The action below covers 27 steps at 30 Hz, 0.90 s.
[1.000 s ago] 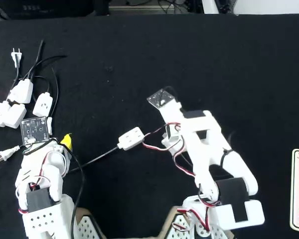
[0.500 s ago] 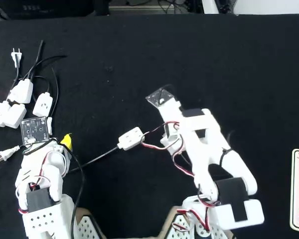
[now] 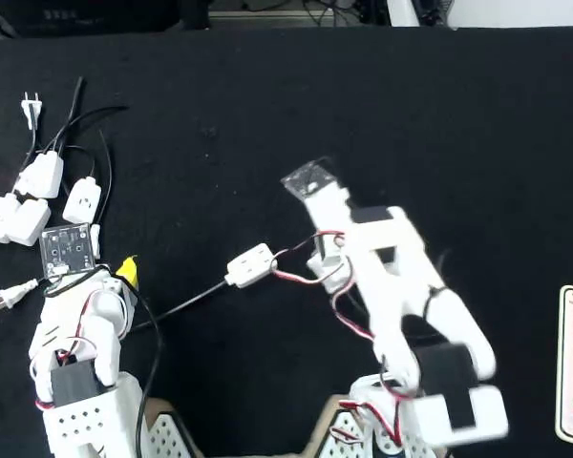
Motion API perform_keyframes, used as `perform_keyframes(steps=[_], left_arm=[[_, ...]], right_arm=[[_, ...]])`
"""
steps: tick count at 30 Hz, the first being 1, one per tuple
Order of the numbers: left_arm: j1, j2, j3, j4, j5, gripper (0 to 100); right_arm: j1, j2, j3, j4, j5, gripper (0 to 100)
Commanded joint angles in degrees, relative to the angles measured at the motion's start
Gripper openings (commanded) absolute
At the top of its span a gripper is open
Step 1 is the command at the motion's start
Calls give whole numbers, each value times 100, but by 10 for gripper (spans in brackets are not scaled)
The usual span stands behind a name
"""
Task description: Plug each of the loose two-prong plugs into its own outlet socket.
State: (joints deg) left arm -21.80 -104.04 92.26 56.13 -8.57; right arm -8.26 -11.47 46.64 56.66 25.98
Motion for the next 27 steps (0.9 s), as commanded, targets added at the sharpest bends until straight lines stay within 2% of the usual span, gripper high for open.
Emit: perform_keyframes(steps=[1, 6, 10, 15, 18, 22, 27], left_arm=[[-22, -35, -57, -9, -26, 230], [-4, -35, -84, -70, 9, 230], [-4, -35, -136, -431, 26, 230], [4, -35, -171, -756, 756, 230], [84, -35, -171, -1073, 1116, 230], [778, -35, -119, -1363, 1248, 230], [1253, -35, -171, -1363, 1248, 230]], right_arm=[[132, -1138, -84, 624, 202, 11], [-932, -2369, -84, 905, 202, 11], [-1987, -2756, 295, -281, -527, 11], [-2769, -2360, 822, -2110, -1222, 11], [-3226, -1991, 831, -2593, -1398, 11], [-3701, -1411, 840, -3279, -1679, 11], [-3886, -901, 822, -3552, -1688, 11]])
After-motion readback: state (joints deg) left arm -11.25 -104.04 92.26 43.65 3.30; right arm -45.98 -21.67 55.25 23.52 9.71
